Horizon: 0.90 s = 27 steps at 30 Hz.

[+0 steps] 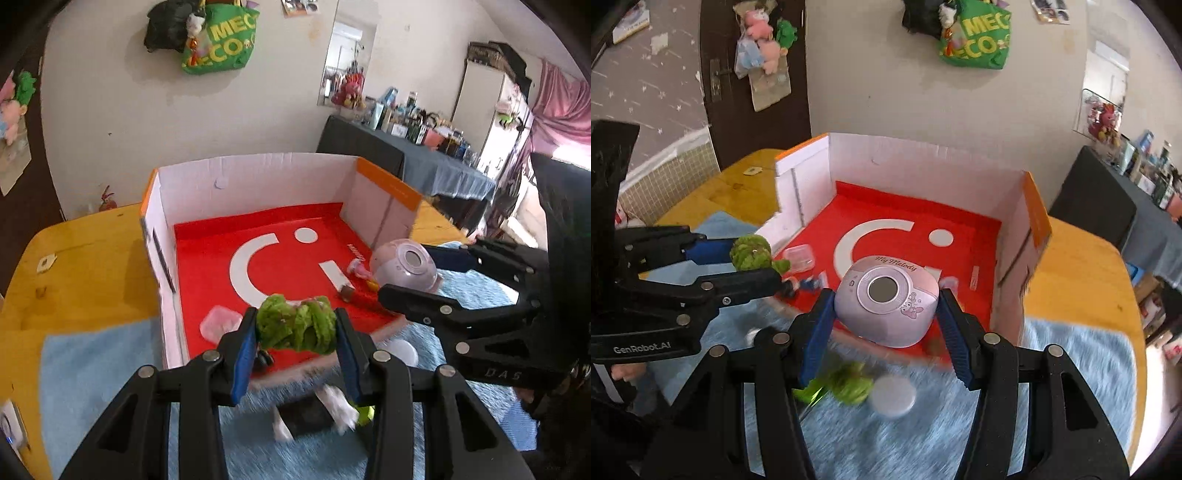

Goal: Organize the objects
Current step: 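Lift the speaker and yarn ball and carry both over the cardboard box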

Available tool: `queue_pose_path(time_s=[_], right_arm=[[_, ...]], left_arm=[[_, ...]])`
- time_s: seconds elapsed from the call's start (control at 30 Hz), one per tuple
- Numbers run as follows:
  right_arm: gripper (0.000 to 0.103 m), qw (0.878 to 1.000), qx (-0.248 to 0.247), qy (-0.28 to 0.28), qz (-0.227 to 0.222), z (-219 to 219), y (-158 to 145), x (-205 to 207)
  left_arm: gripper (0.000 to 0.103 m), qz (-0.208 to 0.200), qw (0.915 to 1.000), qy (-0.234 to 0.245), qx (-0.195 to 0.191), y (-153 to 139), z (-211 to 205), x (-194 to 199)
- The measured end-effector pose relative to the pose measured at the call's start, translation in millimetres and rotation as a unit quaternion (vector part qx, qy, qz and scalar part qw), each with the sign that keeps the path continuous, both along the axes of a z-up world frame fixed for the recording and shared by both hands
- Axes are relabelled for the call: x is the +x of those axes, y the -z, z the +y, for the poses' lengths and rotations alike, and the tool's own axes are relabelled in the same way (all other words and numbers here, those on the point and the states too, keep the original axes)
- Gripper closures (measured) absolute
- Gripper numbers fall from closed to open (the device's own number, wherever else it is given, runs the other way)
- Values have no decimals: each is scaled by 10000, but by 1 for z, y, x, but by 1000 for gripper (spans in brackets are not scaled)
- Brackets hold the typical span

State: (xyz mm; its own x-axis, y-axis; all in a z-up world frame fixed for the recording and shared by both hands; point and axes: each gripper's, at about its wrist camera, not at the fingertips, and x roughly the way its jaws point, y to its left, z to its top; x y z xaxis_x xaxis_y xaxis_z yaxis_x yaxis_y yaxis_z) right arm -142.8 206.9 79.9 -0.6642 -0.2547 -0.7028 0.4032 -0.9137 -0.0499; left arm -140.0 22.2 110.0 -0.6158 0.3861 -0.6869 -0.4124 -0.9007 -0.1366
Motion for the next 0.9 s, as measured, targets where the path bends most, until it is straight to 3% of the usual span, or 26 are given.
queue_pose_path(time_s=[0.3,0.9], right_arm=[[49,9946,387,-329,-904,-3,23,-67],[49,9790,851,-493,-1788,-18,60,-113]], left_arm=[[61,-571,9967,201,-540,18,7,-58],[61,-1531,9869,140,-485,67,9,-119]])
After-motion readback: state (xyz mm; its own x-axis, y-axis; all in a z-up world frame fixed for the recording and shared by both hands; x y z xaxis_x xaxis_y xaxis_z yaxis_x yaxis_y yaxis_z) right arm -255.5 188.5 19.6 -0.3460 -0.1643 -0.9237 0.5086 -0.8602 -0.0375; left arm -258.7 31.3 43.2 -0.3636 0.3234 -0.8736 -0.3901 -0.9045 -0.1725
